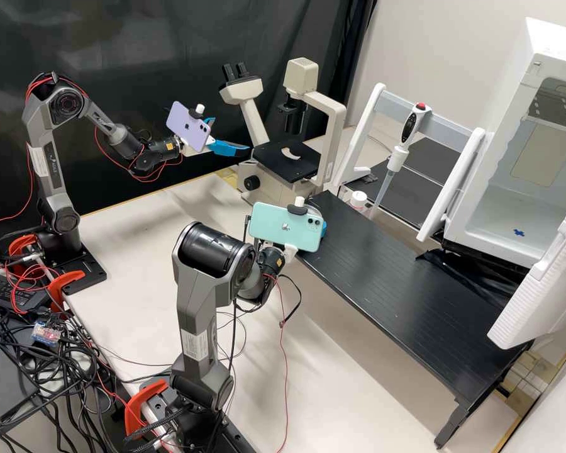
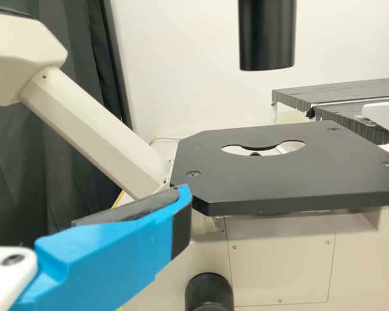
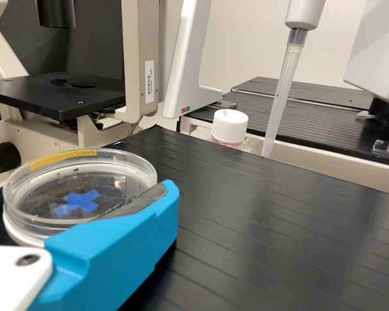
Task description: Move the petri dish to the incubator
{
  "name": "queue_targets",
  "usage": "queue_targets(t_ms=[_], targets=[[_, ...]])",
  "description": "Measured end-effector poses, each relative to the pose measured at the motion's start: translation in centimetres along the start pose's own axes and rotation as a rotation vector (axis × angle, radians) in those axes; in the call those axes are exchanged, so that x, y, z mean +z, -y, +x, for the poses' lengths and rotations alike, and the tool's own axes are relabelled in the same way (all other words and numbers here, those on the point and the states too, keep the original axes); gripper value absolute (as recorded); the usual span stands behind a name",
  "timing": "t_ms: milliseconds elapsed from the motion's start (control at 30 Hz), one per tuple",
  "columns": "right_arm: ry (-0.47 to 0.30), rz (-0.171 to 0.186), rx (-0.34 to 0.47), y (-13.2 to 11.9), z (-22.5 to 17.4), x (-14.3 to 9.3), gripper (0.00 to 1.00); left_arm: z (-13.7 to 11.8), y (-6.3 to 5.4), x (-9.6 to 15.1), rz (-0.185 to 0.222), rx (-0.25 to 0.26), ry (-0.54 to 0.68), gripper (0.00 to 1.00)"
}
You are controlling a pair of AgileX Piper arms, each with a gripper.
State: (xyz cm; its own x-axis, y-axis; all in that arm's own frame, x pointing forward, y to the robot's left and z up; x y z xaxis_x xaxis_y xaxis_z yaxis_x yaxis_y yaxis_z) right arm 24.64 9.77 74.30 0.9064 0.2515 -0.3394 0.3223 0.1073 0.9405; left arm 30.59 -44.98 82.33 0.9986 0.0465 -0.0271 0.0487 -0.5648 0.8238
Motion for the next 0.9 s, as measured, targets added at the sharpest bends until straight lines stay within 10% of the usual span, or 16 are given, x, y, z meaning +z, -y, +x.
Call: queue_targets(t_ms=[900], targets=[[0.014, 0.016, 0.0, -0.5, 0.18, 0.36, 0.0, 0.0, 0.0, 0.0, 0.0, 0.0, 0.0, 1.0]])
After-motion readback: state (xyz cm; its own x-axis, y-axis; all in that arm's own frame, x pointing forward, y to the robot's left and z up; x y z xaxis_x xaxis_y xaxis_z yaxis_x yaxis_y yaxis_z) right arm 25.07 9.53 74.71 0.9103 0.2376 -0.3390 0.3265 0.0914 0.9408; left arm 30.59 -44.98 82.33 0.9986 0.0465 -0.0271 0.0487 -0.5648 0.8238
